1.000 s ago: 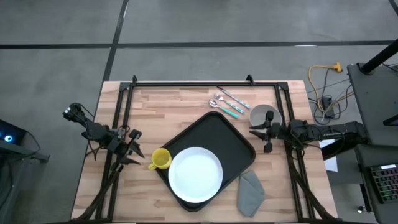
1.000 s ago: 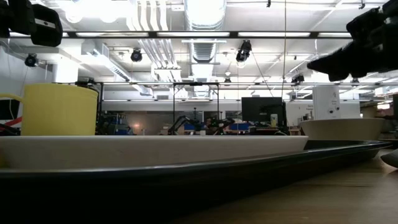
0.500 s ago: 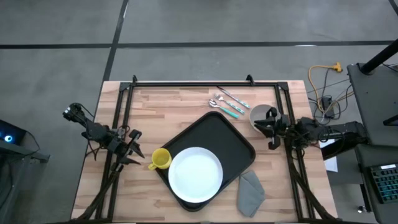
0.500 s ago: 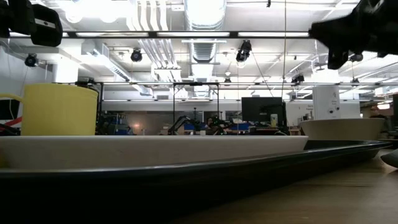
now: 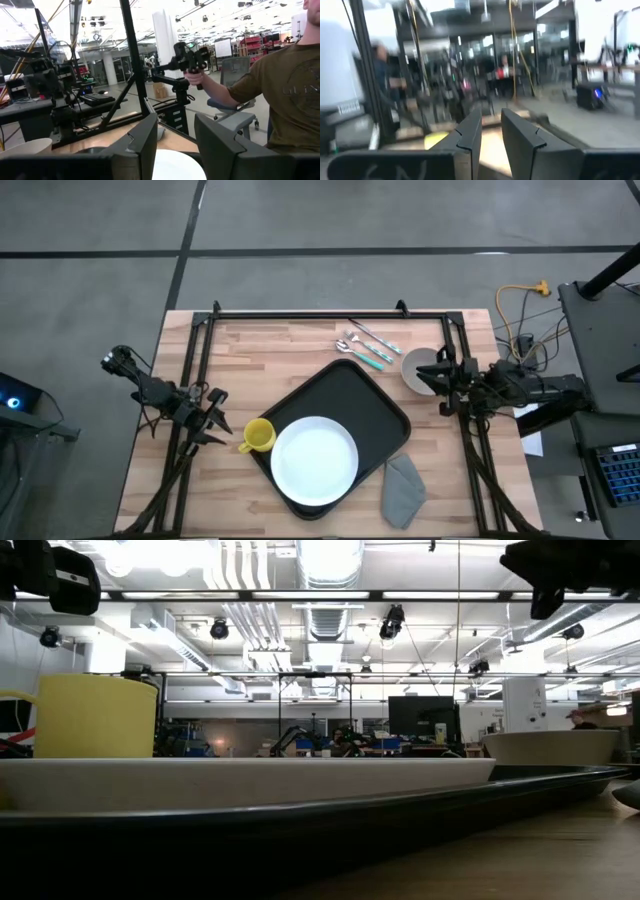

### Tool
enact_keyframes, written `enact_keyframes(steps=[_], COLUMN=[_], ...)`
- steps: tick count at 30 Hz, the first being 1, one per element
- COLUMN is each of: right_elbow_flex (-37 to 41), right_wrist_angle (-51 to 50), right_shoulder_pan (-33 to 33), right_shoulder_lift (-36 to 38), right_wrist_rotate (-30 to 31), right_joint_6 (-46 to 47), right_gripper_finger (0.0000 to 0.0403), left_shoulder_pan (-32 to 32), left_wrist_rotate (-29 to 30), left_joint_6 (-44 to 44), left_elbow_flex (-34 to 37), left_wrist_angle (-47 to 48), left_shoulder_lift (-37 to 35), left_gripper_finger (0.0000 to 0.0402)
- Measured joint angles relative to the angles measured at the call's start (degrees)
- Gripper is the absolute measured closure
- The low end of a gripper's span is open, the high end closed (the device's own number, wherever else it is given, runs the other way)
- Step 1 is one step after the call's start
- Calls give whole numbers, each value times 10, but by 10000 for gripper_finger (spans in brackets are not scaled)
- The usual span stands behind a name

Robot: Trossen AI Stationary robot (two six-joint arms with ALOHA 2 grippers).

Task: Set up tray
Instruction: Put the brown bowl on the white plate on the black tray

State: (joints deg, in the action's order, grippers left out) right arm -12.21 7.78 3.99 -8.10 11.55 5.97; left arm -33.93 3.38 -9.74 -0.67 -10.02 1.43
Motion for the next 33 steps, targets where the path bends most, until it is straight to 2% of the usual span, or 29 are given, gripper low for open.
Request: enact_keyframes(steps=[3,7,15,23,29,33], right_elbow_flex=[-67,-135,-221,-315,-390,-429], right_wrist_angle=[-141,-267,-376,-498,-644,-760], right_shoulder_pan=[0,0,0,0,0,0], right_shoulder_lift=[-7,-33,-116,-247,-346,-405], right_wrist_rotate=[4,4,2,0,1,5], right_joint_6=[7,86,137,140,143,183], right_gripper_finger=[335,335,335,335,335,335], left_shoulder_pan=[0,0,0,0,0,0], left_wrist_rotate=[0,0,0,0,0,0], left_joint_6=[0,0,0,0,0,0], left_elbow_flex=[0,0,0,0,0,0], left_wrist_angle=[0,0,0,0,0,0], left_shoulder_lift=[0,0,0,0,0,0], left_gripper_finger=[285,285,285,285,285,285])
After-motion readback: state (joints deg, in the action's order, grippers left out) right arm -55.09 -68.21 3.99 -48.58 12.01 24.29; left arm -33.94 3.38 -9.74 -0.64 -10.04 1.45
